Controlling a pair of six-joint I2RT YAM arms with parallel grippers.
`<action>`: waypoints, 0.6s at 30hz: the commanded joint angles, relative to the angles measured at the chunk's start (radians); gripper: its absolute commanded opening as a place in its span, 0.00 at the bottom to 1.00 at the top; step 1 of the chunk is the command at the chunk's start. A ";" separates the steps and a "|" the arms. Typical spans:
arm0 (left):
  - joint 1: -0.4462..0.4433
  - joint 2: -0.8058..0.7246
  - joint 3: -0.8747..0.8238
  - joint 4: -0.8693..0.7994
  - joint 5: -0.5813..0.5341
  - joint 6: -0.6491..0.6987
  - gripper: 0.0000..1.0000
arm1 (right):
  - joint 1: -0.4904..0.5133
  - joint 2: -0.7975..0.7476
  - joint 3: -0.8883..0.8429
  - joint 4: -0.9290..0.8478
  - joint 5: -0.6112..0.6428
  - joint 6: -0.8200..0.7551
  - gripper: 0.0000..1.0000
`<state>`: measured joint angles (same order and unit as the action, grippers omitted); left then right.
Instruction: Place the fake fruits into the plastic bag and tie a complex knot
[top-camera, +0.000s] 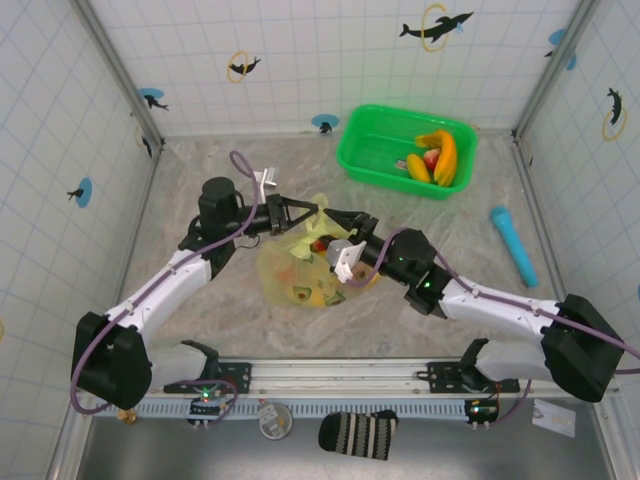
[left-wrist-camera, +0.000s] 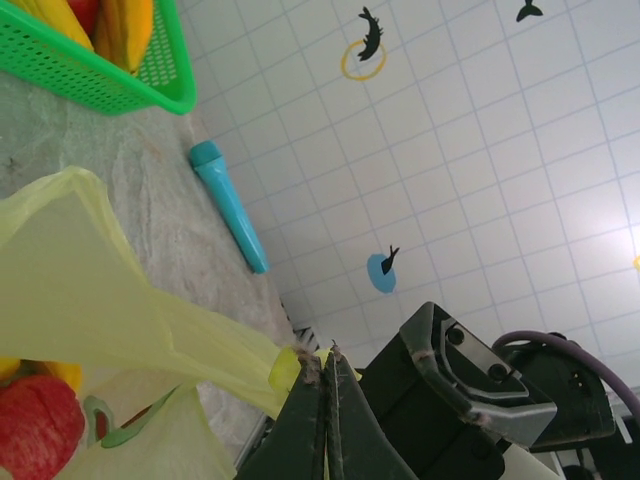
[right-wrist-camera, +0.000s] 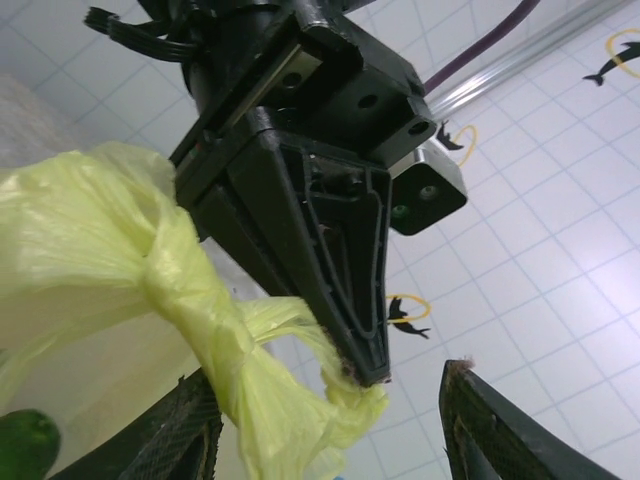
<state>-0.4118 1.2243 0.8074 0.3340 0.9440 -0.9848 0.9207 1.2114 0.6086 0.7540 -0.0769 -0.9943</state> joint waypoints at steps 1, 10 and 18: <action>-0.004 -0.026 -0.011 -0.001 -0.018 0.034 0.00 | -0.005 -0.053 -0.029 -0.099 -0.048 0.047 0.59; -0.005 -0.045 -0.006 0.007 -0.081 0.054 0.00 | 0.027 -0.215 -0.047 -0.188 -0.031 0.623 0.45; -0.005 -0.076 -0.028 0.008 -0.123 0.093 0.00 | 0.029 -0.276 -0.047 -0.294 -0.102 1.341 0.38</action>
<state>-0.4118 1.1664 0.7933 0.3298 0.8436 -0.9337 0.9493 0.9512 0.5636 0.4858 -0.1455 -0.0193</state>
